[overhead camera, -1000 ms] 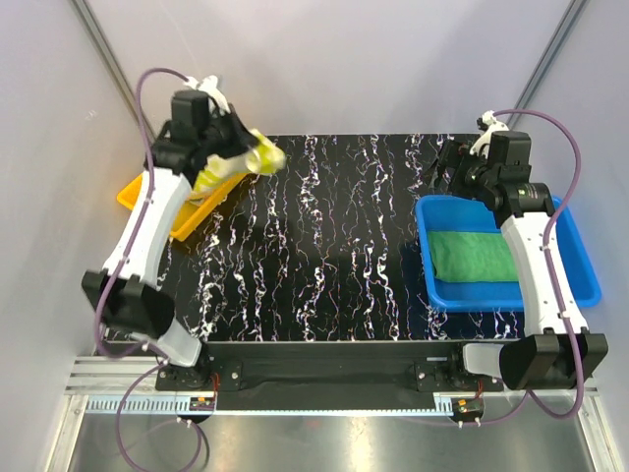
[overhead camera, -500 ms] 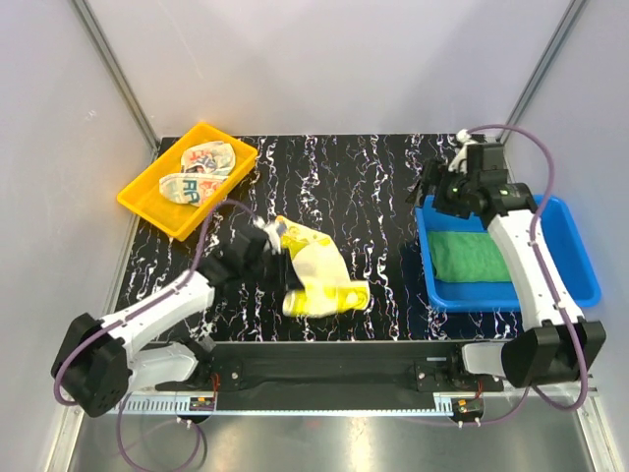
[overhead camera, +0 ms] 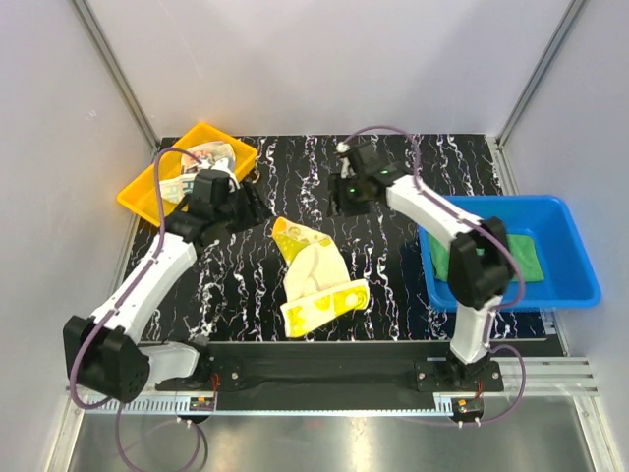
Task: Fold and stack the towels
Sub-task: Move the towel to the center of the board, then flatten out the crumpled towel
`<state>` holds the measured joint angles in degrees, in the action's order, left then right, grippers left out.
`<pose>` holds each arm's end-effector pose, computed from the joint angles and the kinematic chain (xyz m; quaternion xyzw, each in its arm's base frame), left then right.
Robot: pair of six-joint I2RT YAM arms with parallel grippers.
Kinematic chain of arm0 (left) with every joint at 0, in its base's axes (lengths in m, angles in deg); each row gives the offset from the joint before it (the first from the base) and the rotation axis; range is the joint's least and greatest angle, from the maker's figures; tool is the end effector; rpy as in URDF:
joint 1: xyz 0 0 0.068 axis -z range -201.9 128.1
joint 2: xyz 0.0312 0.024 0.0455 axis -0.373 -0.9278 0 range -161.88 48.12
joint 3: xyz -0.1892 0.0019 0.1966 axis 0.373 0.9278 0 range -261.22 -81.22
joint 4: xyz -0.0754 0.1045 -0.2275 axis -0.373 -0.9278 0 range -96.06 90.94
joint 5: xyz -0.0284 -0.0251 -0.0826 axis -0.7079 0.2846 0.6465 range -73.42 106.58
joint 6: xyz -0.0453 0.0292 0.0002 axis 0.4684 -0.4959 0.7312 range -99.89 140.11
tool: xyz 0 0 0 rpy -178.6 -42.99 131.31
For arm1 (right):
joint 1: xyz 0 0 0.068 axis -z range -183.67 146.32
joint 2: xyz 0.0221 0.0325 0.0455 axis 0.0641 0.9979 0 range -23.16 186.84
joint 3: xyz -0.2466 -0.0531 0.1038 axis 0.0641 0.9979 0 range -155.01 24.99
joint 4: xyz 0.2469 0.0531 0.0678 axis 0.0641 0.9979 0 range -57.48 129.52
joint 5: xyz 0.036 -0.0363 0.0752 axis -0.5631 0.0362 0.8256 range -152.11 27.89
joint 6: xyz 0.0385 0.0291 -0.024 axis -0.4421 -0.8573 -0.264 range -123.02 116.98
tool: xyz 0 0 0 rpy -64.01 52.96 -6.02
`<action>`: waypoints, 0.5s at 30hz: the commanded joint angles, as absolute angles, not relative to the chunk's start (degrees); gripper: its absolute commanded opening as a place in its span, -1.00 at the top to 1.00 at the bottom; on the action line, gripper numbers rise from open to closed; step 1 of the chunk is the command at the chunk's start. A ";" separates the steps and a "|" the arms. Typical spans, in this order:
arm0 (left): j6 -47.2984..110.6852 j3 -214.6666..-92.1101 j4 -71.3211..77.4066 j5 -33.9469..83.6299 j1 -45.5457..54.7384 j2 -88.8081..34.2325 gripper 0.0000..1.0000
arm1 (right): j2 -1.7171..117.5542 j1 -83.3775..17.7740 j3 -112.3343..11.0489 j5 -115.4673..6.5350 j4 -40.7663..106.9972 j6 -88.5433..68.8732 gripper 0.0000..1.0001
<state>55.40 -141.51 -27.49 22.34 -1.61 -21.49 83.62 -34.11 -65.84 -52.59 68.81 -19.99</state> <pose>0.2482 -0.0955 0.3135 -0.0951 0.8919 -0.2449 0.3681 0.3550 0.2154 0.2703 -0.1372 0.9333 0.2015 0.2637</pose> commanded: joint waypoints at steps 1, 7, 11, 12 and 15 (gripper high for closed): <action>54.39 -143.09 -26.15 22.99 -5.99 -29.37 -0.21 | 90.71 -34.96 -72.47 -51.56 65.92 -18.93 -0.16; 55.87 -147.05 -24.29 23.88 -7.14 -40.21 -0.12 | 99.25 -35.05 -78.36 -41.47 62.32 -13.75 -0.15; 58.34 -140.92 -20.95 24.58 -9.15 -36.88 -0.13 | 105.06 -35.40 -86.00 -39.08 61.79 -11.73 -0.04; 58.52 -140.20 -20.42 24.93 -10.03 -35.91 -0.13 | 106.03 -35.58 -88.28 -38.21 60.92 -10.76 -0.04; 58.61 -137.83 -20.42 26.16 -10.91 -31.87 -0.14 | 109.81 -36.02 -91.19 -35.31 59.33 -9.70 -0.05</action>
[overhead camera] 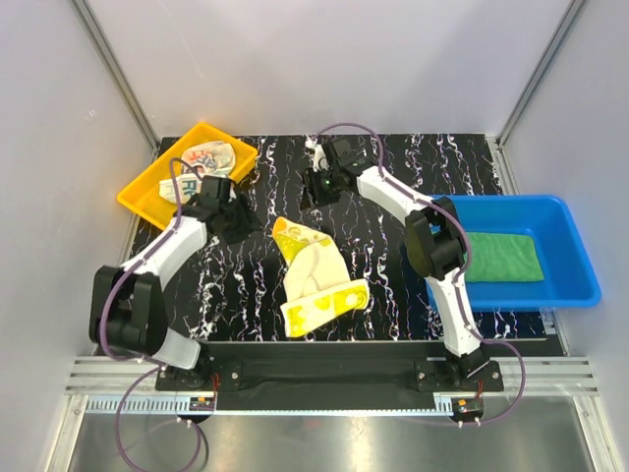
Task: Fold and stack the towels
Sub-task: Flatten out the crumpled towel
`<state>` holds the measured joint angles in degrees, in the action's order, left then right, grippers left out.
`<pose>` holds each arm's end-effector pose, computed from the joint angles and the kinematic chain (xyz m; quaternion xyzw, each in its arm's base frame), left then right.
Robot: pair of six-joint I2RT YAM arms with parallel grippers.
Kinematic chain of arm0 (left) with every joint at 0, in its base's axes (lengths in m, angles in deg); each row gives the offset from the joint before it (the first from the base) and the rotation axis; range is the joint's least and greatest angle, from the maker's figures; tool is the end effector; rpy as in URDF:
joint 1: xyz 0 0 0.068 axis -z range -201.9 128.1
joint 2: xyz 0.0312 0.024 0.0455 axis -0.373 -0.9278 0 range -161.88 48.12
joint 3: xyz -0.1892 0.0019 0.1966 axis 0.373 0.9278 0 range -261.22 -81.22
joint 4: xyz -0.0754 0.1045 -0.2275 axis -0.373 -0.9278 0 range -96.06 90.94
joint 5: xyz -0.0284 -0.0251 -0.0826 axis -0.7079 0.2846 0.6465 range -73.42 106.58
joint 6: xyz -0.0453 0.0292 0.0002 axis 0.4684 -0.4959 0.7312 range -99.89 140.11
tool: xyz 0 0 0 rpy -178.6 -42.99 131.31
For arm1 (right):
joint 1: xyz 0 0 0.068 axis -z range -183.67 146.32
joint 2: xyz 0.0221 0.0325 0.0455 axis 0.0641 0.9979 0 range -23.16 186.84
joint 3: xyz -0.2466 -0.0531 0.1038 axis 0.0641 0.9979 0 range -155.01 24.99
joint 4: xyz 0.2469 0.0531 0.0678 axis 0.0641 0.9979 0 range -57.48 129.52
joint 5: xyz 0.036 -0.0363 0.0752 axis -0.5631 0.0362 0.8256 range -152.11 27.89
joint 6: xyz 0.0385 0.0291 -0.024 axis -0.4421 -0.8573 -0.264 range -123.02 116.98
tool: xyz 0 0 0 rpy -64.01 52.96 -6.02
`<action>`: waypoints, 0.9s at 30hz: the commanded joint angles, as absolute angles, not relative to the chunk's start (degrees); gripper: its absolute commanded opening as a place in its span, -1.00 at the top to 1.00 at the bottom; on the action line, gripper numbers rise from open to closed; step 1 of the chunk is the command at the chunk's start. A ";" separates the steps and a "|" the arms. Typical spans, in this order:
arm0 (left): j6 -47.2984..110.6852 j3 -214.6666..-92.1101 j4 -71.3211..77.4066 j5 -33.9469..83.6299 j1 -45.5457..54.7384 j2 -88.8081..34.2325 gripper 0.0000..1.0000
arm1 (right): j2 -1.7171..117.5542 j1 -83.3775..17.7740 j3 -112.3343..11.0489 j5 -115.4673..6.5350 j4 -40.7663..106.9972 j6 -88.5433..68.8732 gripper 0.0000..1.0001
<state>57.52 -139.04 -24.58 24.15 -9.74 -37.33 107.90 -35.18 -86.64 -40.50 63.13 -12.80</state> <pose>0.3015 -0.0697 0.2288 -0.1865 0.9283 -0.1890 0.2601 0.4307 0.2794 0.2055 -0.2368 0.8946 0.2832 0.2520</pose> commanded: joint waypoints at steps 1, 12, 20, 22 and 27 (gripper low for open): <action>58.26 -137.39 -20.51 26.33 -10.92 -29.43 -0.15 | 111.90 -36.11 -91.90 -33.13 58.63 -9.79 -0.08; 55.72 -132.81 -20.85 32.23 -11.00 -17.81 -0.20 | 125.36 -36.11 -105.53 -23.20 57.67 -14.00 -0.12; 54.04 -132.55 -22.44 31.87 -11.00 -15.08 -0.20 | 128.36 -36.46 -104.12 -16.41 58.71 -12.86 -0.19; 54.21 -132.11 -21.65 31.96 -11.00 -14.20 -0.21 | 128.97 -36.81 -104.03 -14.39 59.06 -13.04 -0.14; 53.95 -132.46 -21.82 32.66 -11.01 -15.16 -0.21 | 128.72 -37.95 -103.77 -14.56 59.59 -11.02 -0.01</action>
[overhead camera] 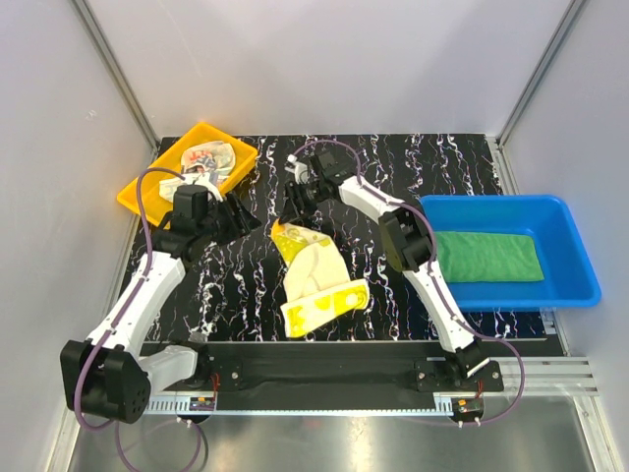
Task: Fold and stack the towels
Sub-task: Flatten out the crumpled towel
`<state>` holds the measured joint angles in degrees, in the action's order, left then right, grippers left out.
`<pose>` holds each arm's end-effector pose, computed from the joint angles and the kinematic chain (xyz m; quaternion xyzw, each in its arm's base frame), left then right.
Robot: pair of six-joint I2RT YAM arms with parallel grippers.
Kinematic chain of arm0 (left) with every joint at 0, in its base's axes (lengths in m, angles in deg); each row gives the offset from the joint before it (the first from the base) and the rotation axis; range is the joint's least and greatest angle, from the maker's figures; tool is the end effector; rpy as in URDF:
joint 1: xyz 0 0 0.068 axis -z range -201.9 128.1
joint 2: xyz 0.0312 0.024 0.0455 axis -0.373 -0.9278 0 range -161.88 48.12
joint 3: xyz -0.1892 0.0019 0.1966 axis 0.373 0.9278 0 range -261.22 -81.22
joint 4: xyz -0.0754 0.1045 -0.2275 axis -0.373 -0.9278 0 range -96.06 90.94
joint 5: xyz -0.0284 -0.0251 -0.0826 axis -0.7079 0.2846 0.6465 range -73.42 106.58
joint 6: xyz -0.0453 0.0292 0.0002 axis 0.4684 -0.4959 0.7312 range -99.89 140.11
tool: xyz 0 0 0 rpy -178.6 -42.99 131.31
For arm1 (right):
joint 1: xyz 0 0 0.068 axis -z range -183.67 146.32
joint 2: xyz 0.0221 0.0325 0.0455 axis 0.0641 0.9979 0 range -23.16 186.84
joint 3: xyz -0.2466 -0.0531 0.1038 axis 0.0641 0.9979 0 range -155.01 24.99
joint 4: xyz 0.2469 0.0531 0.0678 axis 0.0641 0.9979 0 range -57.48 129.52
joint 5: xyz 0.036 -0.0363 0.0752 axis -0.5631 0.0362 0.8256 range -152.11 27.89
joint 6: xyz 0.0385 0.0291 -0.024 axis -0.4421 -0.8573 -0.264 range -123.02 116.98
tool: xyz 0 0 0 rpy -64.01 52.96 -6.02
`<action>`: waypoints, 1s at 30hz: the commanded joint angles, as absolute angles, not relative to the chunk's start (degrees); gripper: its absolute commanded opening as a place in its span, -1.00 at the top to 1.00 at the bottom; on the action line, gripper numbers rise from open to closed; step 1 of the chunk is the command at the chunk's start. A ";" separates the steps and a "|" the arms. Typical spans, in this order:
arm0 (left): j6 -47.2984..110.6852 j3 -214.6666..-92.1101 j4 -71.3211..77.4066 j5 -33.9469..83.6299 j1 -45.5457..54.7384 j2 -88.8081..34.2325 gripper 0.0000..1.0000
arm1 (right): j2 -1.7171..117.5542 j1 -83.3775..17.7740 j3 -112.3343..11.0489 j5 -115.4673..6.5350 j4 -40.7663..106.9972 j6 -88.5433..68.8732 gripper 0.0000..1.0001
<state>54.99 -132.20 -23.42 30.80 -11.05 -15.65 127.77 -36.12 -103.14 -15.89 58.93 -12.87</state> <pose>0.2360 -0.0540 0.2890 -0.1311 0.8806 -0.2737 0.3639 0.4624 0.3244 0.1275 -0.3030 0.8186 0.4587 0.1662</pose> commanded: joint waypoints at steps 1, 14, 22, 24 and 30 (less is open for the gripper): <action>53.86 -132.37 -21.82 32.66 -11.00 -15.25 -0.21 | 128.54 -37.95 -103.51 -14.73 59.16 -11.11 0.04; 54.65 -132.28 -22.70 30.56 -11.00 -14.11 -0.21 | 105.35 -38.04 -84.30 -24.75 46.51 -13.92 1.00; 55.27 -133.69 -25.25 28.53 -11.01 -14.63 -0.22 | 91.20 -37.78 -71.27 -36.60 52.99 -11.55 1.00; 55.10 -134.13 -26.04 28.36 -11.01 -15.42 -0.22 | 88.21 -36.55 -66.43 -41.95 54.83 -11.19 1.00; 55.97 -134.39 -25.26 28.27 -10.83 -18.58 -0.21 | 84.33 -30.58 -58.95 -51.29 61.85 -13.74 1.00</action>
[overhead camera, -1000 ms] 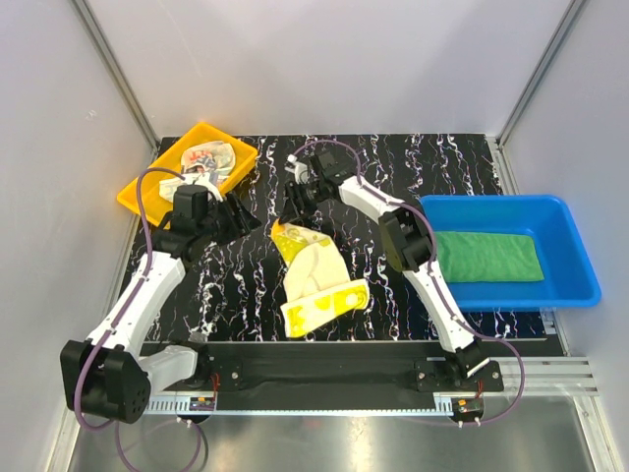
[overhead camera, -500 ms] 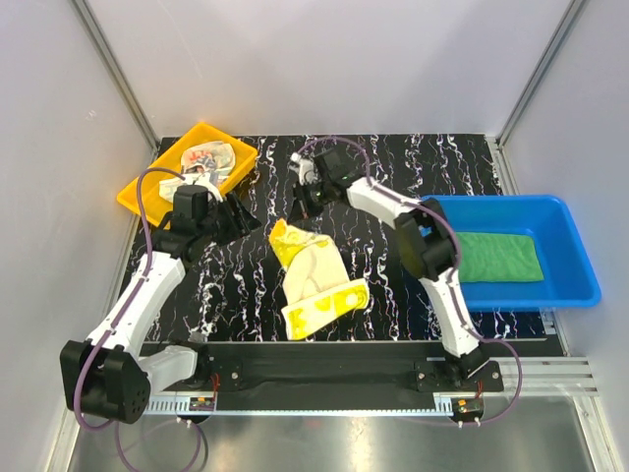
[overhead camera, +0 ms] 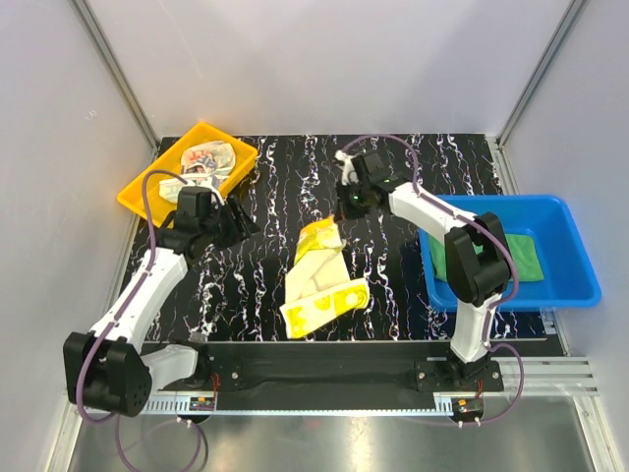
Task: Fold and stack the towels
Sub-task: Flatten out the crumpled towel
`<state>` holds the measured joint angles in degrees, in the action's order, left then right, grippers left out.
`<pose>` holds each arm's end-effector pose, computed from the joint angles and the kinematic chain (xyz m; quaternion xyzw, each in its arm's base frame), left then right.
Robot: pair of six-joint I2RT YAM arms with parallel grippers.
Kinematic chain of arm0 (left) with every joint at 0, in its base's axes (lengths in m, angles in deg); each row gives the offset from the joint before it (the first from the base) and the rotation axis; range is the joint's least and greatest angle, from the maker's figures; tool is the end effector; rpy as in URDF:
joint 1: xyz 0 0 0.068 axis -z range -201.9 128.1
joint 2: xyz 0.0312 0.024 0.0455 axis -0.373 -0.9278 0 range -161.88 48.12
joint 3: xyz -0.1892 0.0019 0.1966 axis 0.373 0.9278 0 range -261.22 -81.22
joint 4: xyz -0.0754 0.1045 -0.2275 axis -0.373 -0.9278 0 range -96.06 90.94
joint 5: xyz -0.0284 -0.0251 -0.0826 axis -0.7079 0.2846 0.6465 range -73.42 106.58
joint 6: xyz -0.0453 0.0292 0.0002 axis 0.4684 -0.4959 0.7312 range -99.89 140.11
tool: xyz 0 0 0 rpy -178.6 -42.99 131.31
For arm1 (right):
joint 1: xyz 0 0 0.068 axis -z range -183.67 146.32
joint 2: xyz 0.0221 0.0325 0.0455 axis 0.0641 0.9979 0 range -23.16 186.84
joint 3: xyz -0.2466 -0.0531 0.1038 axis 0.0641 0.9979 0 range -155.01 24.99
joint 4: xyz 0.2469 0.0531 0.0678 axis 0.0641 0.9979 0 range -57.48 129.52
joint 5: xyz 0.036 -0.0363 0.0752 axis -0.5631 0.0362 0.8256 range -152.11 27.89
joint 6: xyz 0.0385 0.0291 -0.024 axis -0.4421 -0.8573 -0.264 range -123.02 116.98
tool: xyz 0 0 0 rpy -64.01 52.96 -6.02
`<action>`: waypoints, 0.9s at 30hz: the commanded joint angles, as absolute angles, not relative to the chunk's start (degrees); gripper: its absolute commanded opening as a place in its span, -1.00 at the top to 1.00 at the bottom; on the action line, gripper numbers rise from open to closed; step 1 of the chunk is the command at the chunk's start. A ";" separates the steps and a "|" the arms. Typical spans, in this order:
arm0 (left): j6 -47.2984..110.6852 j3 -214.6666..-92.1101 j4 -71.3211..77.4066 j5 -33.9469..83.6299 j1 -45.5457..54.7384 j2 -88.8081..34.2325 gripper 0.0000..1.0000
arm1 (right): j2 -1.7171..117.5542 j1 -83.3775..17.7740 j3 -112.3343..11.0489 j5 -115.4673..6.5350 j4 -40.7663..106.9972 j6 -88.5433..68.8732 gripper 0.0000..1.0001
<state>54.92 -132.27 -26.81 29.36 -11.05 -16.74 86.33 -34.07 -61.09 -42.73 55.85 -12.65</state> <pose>0.2356 -0.0531 0.2801 -0.1434 0.8960 -0.2517 0.3365 0.3654 0.2280 0.2417 -0.2261 0.8901 0.2713 0.2879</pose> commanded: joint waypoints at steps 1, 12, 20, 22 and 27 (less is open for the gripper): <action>56.32 -134.22 -24.64 28.36 -10.65 -19.20 -0.22 | 84.15 -30.05 -58.77 -52.08 62.92 -13.92 1.00; 55.80 -137.03 -15.68 28.00 2.26 -37.55 -0.25 | 79.77 -29.43 -53.76 -56.30 63.20 -14.71 1.00; 56.32 -137.03 -10.77 33.27 6.65 -47.68 -0.33 | 78.09 -29.43 -50.61 -53.41 60.31 -20.67 1.00; 57.03 -136.77 -9.70 33.81 7.62 -49.08 -0.26 | 76.77 -29.51 -48.50 -51.74 56.18 -23.05 1.00; 56.24 -138.70 -16.27 31.18 6.84 -47.43 1.00 | 75.45 -31.27 -45.84 -47.08 47.56 -29.47 1.00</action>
